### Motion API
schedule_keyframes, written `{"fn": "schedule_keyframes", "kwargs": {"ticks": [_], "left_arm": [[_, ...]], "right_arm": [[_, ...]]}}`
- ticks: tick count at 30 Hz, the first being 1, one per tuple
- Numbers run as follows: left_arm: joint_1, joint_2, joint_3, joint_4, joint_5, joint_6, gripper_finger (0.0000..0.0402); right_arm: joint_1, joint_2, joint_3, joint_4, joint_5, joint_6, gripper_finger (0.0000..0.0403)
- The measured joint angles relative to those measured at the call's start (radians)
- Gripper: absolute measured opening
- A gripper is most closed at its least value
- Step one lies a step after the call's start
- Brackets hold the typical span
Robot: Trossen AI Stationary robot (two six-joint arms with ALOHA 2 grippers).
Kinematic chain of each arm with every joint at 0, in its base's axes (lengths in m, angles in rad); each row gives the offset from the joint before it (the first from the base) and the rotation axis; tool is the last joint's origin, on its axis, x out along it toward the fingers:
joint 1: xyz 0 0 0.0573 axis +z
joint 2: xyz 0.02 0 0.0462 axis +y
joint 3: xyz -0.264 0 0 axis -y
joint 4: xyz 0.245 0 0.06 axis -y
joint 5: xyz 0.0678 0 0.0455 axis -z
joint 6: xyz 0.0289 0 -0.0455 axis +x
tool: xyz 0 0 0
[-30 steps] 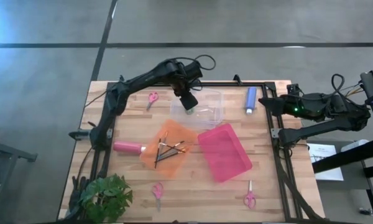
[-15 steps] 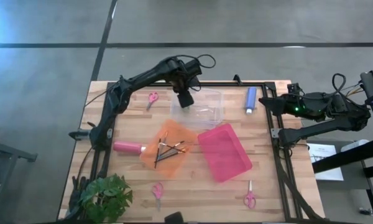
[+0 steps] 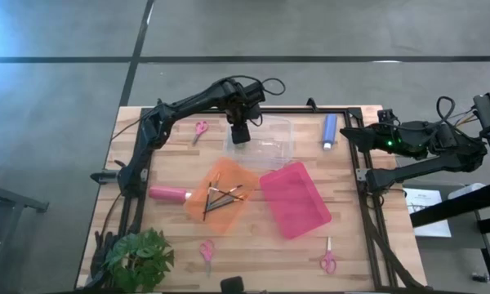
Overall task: Pick & Place Paint Supplies
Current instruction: Put the green paint bottle into the transparent bin, then put the pink paint bottle into the transparent bin
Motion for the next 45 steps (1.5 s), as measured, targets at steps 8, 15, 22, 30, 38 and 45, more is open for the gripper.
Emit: {"fn": "schedule_keyframes", "kwargs": {"ticks": [8,15,22,30,38,45], "left_arm": [[0.003,-0.002,-0.009,0.019,0.003,0.001,0.0122],[0.003,-0.006,-0.009,0.01,0.002,-0.003,0.0122],[0.003,-0.006,-0.011,0.013,0.004,-0.03,0.0122],[0.003,-0.006,-0.011,0.014,-0.005,-0.079,0.02],[0.003,-0.019,-0.011,0.023,-0.005,-0.082,0.0236],[0.004,-0.069,0.009,0.092,-0.03,-0.086,0.0238]], "right_arm": [[0.0,0.0,0.0,0.001,0.001,0.0,0.0197],[0.0,0.0,0.0,0.001,0.006,0.0,0.0197],[0.0,0.0,0.0,0.001,0.008,0.005,0.0197],[0.0,0.0,0.0,0.001,0.008,0.008,0.0197],[0.0,0.0,0.0,0.001,0.007,0.008,0.0197],[0.0,0.0,0.0,0.001,0.006,0.006,0.0197]]}}
